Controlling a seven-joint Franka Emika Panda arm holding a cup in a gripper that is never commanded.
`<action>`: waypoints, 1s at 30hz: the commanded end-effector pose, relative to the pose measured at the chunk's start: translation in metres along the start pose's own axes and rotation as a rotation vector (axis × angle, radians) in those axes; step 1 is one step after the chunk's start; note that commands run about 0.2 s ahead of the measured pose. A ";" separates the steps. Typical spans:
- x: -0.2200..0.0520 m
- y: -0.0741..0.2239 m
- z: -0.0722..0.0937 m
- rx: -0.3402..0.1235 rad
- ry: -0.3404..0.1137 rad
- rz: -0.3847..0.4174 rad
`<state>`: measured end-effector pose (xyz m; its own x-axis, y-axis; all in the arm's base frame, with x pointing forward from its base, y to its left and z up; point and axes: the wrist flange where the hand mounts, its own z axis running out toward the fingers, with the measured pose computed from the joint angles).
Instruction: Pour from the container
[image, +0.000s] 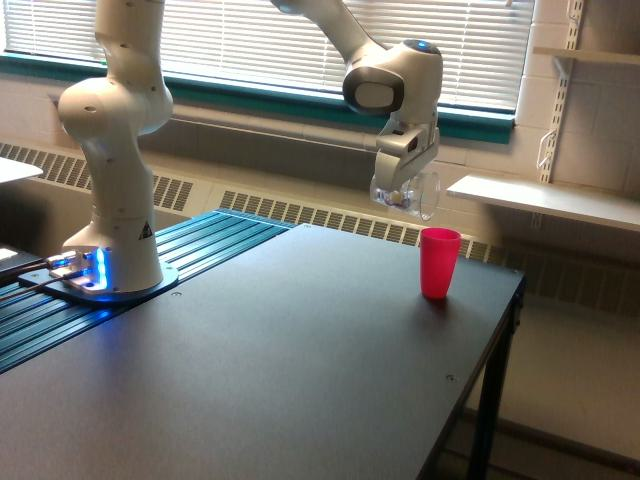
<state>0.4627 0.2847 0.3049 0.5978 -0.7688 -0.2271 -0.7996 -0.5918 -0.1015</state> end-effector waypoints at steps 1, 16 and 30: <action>0.004 0.006 0.004 -0.018 -0.032 -0.058; 0.014 0.003 0.008 -0.076 -0.048 -0.018; 0.012 -0.014 0.002 -0.073 -0.014 -0.021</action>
<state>0.4785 0.2793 0.2980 0.6282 -0.7399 -0.2407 -0.7688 -0.6379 -0.0455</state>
